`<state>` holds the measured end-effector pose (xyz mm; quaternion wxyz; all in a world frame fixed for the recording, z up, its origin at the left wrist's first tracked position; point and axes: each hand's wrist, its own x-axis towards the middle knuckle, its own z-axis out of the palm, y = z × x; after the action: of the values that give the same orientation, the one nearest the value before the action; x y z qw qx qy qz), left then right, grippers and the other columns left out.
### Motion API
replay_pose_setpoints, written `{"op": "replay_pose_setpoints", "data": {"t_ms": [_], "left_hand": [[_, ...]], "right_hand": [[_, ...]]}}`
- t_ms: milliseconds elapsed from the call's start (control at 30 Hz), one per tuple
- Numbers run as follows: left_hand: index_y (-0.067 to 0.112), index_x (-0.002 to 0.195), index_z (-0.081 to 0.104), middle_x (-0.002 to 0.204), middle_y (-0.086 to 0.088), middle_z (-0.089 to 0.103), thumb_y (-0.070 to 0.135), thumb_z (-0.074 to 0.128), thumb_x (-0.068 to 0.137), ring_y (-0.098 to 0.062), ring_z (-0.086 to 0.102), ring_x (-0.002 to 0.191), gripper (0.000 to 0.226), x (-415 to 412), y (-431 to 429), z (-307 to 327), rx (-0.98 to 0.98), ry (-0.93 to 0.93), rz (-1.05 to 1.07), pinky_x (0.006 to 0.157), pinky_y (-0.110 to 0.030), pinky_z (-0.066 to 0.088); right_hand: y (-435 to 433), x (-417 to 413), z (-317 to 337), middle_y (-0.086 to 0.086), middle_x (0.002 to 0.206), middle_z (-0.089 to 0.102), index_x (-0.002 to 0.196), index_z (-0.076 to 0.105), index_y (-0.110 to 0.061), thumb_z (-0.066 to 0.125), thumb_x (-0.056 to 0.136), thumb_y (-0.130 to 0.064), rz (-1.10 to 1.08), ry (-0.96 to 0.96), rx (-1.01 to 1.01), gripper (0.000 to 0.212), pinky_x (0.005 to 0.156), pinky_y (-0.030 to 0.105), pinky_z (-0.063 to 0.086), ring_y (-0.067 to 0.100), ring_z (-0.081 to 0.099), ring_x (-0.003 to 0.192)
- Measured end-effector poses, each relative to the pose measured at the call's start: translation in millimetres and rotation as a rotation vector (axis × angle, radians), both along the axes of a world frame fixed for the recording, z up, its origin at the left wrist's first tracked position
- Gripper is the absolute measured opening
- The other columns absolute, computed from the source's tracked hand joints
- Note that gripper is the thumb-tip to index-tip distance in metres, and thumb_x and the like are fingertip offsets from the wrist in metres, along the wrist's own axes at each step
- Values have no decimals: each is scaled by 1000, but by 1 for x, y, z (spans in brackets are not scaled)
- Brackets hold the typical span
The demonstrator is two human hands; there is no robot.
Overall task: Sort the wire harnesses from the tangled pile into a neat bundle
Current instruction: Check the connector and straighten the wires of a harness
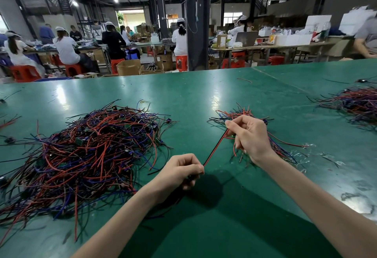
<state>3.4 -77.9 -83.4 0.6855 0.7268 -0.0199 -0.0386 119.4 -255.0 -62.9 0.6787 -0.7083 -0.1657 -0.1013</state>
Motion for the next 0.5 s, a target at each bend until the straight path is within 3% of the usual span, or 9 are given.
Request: {"op": "replay_pose_setpoints", "data": {"t_ms": [100, 500], "left_hand": [[7, 69, 53, 52, -2, 46, 0, 56, 88, -11, 40, 43, 21, -1, 0, 0, -14, 5, 10, 36, -15, 26], [9, 70, 54, 50, 2, 48, 1, 56, 88, -8, 42, 41, 20, 0, 3, 2, 18, -12, 34, 36, -15, 27]], "right_hand": [[0, 0, -3, 3, 59, 67, 68, 60, -7, 66, 88, -15, -36, -91, -68, 22, 33, 15, 32, 16, 45, 28], [1, 6, -3, 4, 59, 68, 68, 61, -5, 68, 86, -17, 24, 70, 73, 23, 31, 13, 25, 10, 39, 26]]}}
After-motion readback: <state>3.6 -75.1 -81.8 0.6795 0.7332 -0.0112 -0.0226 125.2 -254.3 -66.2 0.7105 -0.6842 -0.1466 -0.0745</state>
